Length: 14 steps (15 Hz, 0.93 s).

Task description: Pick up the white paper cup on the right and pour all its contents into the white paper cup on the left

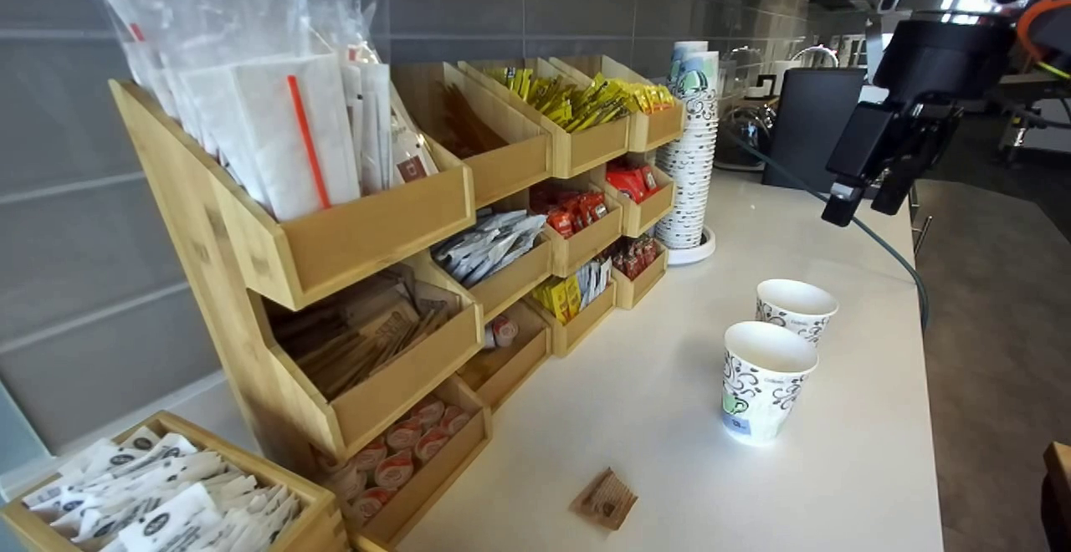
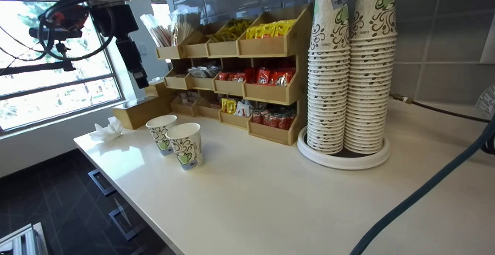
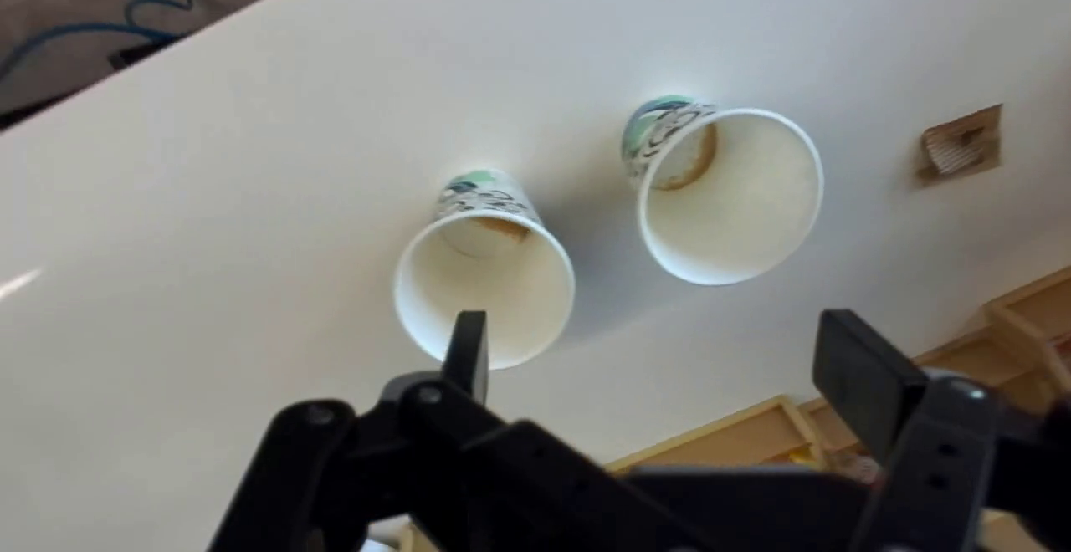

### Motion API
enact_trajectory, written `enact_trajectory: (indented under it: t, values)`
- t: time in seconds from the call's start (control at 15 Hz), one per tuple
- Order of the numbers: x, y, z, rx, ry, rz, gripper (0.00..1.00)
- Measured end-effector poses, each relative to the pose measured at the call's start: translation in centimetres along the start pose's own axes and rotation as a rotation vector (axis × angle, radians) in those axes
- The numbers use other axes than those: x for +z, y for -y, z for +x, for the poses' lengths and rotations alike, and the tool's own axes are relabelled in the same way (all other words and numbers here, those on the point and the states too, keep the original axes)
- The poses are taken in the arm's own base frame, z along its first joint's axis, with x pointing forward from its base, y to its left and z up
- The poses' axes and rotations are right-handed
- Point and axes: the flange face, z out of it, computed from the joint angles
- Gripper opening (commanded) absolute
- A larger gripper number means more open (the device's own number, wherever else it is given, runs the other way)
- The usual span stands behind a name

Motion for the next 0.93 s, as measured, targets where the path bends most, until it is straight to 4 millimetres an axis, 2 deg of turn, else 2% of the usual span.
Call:
enact_trajectory:
  t: [0.2,0.47,0.67,0.93]
  values:
    - [0.4,-4.2,1.0,0.156,0.049,-0.033,1.00]
    - [2.3,-8.4,1.8,0.351,0.137,-0.057,1.00]
    - [3.5,-9.3,2.2,0.408,0.168,-0.069,1.00]
    - [3.6,-9.3,2.3,0.417,0.170,-0.071,1.00]
